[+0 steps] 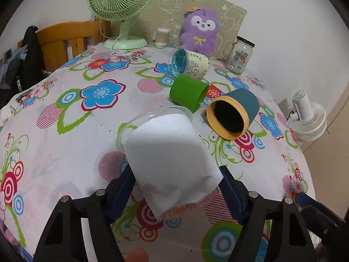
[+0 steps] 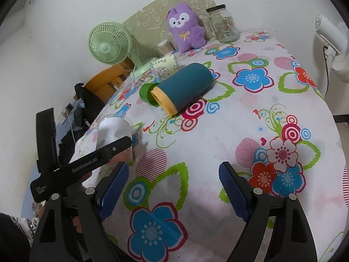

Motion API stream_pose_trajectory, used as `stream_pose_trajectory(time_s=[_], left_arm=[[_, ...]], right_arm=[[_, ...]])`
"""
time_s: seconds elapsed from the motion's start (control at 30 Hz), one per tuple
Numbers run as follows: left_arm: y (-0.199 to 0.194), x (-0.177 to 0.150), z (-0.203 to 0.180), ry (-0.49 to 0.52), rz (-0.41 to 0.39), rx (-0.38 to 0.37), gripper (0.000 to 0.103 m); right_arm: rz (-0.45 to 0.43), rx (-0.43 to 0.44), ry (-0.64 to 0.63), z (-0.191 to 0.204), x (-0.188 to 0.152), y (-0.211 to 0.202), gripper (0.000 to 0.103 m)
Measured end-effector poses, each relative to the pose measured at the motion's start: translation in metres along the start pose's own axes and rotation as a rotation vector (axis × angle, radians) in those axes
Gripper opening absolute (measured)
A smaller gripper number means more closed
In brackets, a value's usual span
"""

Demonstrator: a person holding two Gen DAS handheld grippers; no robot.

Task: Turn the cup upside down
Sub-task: 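Close the left tool on the white cup while the right tool releases it, then hold the white cup in the left tool and carry it over the table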

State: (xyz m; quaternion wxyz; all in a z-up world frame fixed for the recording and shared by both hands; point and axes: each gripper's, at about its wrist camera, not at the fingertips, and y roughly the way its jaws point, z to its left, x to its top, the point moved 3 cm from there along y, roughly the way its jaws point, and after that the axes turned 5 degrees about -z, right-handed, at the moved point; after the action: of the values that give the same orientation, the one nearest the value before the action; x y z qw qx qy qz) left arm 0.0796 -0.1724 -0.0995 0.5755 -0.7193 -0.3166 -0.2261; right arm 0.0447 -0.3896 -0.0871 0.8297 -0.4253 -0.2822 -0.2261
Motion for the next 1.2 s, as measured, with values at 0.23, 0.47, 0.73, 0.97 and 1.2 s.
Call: stream_pose_trajectory(time_s=[0.23, 0.47, 0.73, 0.97, 1.2], left_arm=[[-0.038, 0.012, -0.001, 0.054, -0.070, -0.027, 0.075], [-0.054, 0.008, 0.003, 0.128, 0.070, -0.132, 0.075], [-0.052, -0.002, 0.007, 0.165, 0.219, -0.161, 0.075], [-0.055, 0.002, 0.013, 0.282, 0.349, -0.138, 0.075], [-0.049, -0.001, 0.012, 0.379, 0.389, -0.085, 0.076]], right_arm=[[0.001, 0.021, -0.033, 0.018, -0.002, -0.001, 0.086], [-0.010, 0.050, -0.048, 0.034, -0.004, -0.005, 0.086], [0.006, 0.069, -0.070, 0.047, -0.013, -0.004, 0.086], [0.008, 0.090, -0.054, 0.050, -0.014, 0.002, 0.086], [0.032, 0.089, -0.083, 0.059, -0.017, 0.011, 0.086]])
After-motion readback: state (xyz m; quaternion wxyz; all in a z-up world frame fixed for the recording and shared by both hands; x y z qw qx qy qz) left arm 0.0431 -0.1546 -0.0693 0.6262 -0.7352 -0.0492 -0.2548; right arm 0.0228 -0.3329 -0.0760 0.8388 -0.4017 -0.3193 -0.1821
